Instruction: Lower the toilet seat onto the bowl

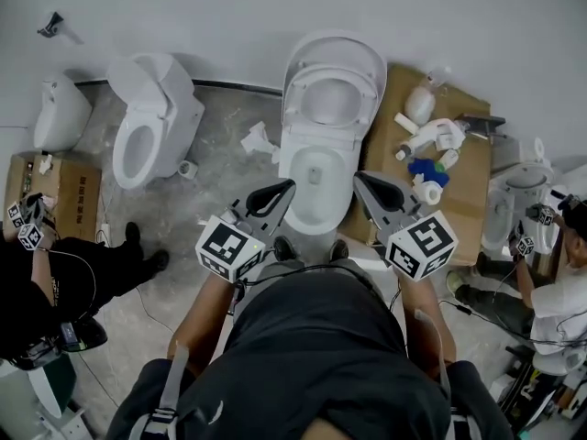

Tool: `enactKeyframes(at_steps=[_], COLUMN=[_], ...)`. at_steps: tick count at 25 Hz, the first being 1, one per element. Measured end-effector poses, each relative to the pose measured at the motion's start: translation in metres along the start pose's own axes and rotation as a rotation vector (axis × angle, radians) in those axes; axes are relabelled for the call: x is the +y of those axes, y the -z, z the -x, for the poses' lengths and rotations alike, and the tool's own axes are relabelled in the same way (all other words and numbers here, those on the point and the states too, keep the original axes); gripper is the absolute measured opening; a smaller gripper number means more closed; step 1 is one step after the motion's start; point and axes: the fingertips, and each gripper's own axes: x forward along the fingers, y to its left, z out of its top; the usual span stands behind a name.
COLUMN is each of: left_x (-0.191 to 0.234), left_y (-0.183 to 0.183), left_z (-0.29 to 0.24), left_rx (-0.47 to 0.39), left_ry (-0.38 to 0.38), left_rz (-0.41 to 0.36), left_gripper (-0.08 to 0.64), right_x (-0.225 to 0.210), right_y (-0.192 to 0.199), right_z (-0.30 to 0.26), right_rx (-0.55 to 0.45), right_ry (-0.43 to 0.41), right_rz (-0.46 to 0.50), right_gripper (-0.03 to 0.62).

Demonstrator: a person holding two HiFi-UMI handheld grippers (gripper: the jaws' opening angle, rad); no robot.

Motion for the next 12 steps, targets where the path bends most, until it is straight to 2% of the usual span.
enactKeyframes(at_steps=[6,12], left_x=[0.013,0.017], left_y=[0.015,0.008], left_z=[-0.016,-0.057], left_rx=[0.029,0.046], left_ry=[0.063,0.077], left_rz=[0.018,0.015], left_gripper=[0.005,0.005], right_x=[-0.009,-0.052], right_y=[0.005,0.013], right_z=[-0.015,-0.016], right_rx=[0.006,0.036], right_ry=[0.047,0.058], right_rz=[-0.013,-0.046], right_gripper=[0.008,0.008])
